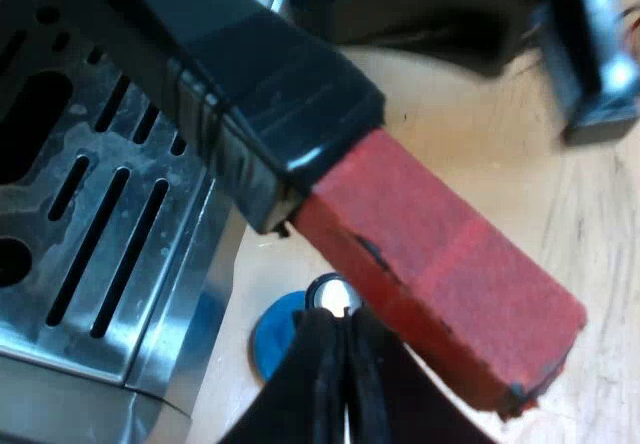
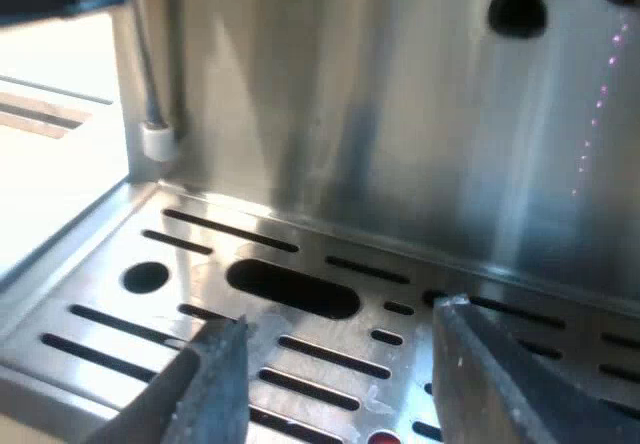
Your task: Put the handle in the coffee machine
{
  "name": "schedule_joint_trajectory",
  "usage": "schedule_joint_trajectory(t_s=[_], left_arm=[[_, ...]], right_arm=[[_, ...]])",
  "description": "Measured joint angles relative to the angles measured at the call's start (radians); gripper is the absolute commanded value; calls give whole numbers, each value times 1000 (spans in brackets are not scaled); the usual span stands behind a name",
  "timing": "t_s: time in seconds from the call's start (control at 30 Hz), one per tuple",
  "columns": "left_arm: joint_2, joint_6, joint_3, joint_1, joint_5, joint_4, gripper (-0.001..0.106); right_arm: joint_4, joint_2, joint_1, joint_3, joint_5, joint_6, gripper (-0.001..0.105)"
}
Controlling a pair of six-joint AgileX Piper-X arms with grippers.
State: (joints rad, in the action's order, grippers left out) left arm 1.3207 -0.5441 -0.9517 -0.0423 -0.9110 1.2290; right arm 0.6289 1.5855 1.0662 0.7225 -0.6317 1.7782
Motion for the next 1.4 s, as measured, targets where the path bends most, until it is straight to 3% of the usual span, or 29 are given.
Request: schedule_joint_trajectory(t_s=[0.13, 0.2, 0.37, 0.6, 1.0, 1.33, 1.4], left_arm=[[0, 21, 0, 33, 33, 3, 1], [0, 21, -2, 57, 47, 3, 1], [0, 23, -6, 114, 70, 5, 1], [0, -4, -41, 192, 128, 8, 1], [0, -70, -56, 336, 178, -18, 1], [0, -145, -56, 360, 180, -21, 1], [0, -164, -65, 362, 184, -18, 1]], right_arm=[[-19, -31, 4, -7, 16, -9, 46], [-143, -117, 18, -16, 94, -49, 46], [-379, -369, 47, -16, 137, -118, 46], [-681, -505, 44, -18, 150, -155, 46], [-767, -602, 44, -19, 286, -186, 46], [-767, -683, 44, -19, 290, -181, 46], [-767, -704, 44, -19, 290, -164, 60]])
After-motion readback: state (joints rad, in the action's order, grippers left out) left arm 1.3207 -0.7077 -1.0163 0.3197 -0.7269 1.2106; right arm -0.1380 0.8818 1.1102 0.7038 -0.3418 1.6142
